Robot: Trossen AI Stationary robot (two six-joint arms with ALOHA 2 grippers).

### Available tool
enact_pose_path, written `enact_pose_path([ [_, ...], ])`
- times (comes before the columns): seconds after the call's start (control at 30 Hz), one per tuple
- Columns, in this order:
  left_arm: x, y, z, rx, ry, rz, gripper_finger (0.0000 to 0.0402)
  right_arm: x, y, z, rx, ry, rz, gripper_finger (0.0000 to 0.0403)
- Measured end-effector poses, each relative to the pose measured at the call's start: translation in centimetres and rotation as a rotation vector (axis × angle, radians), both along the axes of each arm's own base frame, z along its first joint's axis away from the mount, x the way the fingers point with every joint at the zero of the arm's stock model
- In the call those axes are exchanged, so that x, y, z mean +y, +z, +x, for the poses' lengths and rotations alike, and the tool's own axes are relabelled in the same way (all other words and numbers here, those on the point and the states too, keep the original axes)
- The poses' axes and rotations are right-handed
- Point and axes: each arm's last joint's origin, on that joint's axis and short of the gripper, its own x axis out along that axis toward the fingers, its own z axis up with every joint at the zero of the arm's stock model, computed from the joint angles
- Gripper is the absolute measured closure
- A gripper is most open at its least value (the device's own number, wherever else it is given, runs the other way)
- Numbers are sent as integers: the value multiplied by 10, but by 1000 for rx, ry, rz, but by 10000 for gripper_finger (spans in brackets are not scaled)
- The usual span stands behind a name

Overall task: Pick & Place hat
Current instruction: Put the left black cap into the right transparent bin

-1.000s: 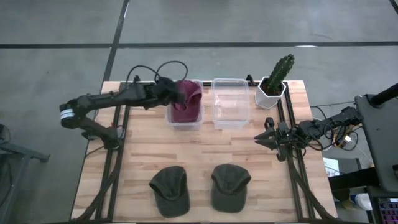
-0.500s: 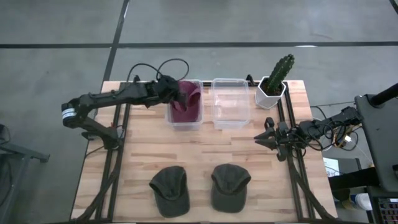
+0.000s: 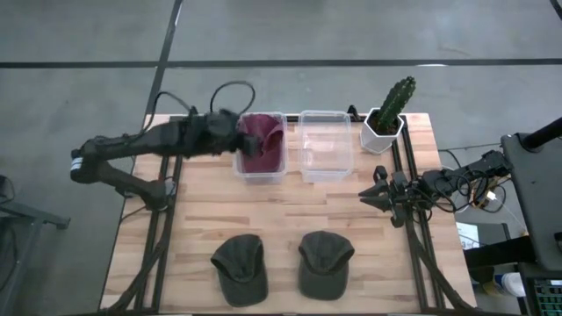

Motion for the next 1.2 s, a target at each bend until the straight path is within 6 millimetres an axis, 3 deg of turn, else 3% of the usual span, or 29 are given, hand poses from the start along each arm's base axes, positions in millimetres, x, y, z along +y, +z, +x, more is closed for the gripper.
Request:
enact_pose_path([
  [0.2, -65, 5, -10, -42, -192, -84, 248, 0, 0, 0, -1, -1, -9, 330],
  [0.5, -143, -13, -16, -48, -189, -240, 248, 0, 0, 0, 1, -1, -11, 329],
  [0.8, -184, -56, -6, 113, -118, -478, 248, 0, 0, 0, 2, 0, -15, 319],
  [1.2, -220, -112, 20, 447, -162, -756, 248, 0, -1, 0, 6, 0, -16, 333],
])
